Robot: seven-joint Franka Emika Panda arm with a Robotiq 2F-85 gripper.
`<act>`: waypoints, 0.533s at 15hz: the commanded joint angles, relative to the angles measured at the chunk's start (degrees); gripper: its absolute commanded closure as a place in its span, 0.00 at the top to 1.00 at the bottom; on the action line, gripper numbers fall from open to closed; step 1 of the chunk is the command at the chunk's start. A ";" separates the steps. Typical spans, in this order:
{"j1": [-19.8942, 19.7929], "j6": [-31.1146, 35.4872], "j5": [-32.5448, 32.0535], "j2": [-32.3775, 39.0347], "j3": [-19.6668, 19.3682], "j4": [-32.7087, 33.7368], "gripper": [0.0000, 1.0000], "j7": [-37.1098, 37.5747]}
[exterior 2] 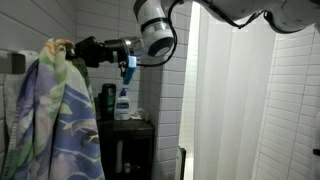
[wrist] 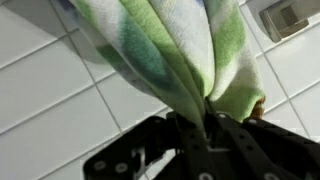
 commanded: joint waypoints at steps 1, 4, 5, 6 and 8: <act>1.53 2.09 -1.83 2.63 -0.78 2.35 0.04 3.72; 1.71 3.57 -1.93 3.55 -1.11 1.70 0.04 5.70; 1.80 3.91 -2.09 3.94 -1.18 1.48 0.04 6.32; 1.88 4.08 -2.13 4.35 -1.22 1.36 0.04 6.69; 2.07 4.16 -2.10 4.92 -1.27 1.19 0.04 7.37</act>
